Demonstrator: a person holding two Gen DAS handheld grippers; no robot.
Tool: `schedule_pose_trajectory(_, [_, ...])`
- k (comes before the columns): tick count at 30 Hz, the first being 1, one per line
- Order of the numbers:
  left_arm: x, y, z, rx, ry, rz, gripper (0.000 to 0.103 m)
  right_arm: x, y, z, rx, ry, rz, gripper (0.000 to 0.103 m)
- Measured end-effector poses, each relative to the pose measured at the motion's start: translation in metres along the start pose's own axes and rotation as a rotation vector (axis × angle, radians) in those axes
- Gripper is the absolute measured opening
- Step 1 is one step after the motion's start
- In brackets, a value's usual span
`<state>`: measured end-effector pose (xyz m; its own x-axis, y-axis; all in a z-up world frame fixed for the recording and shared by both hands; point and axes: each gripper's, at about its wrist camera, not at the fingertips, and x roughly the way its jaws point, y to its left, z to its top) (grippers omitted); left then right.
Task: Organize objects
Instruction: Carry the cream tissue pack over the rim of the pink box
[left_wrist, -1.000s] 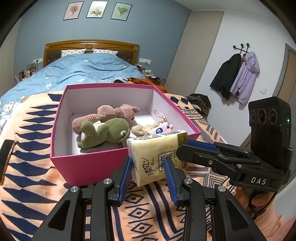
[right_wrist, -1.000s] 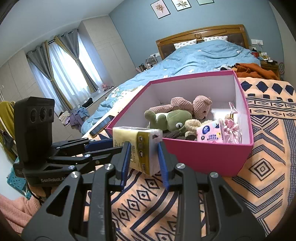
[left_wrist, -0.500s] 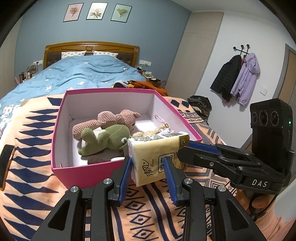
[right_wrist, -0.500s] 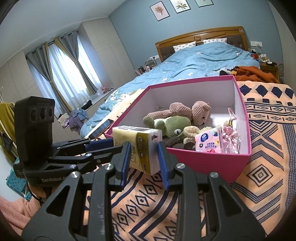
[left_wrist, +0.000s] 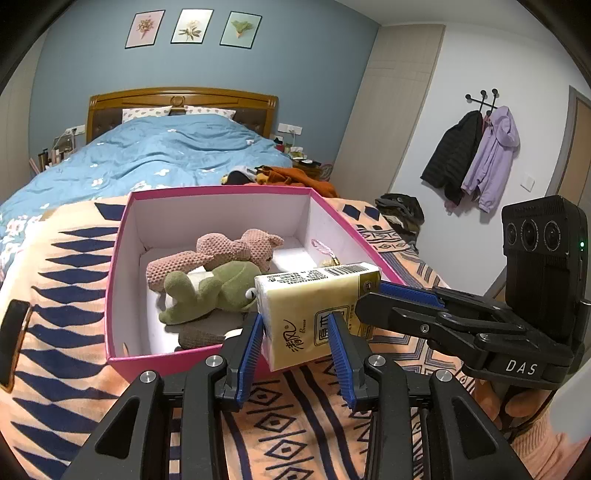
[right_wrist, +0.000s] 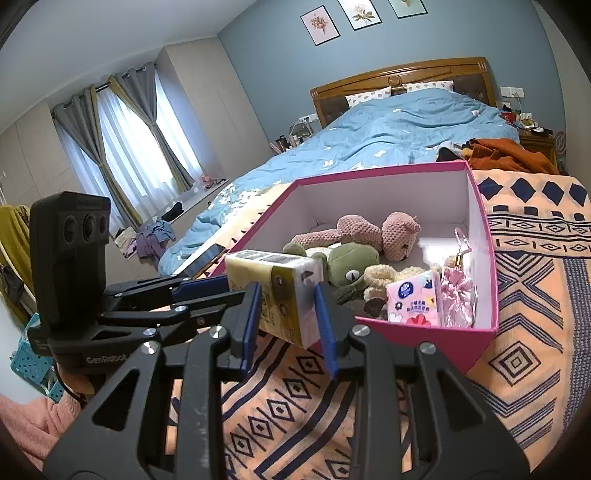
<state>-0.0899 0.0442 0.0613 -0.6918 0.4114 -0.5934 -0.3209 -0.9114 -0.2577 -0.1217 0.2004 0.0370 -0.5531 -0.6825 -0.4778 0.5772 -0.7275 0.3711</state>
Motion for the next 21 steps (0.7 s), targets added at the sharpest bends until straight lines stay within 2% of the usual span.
schedule_pose_trajectory(21, [0.013,0.009,0.012,-0.01,0.001,0.021,0.036,0.016,-0.01,0.009,0.023,0.019,0.004,0.033])
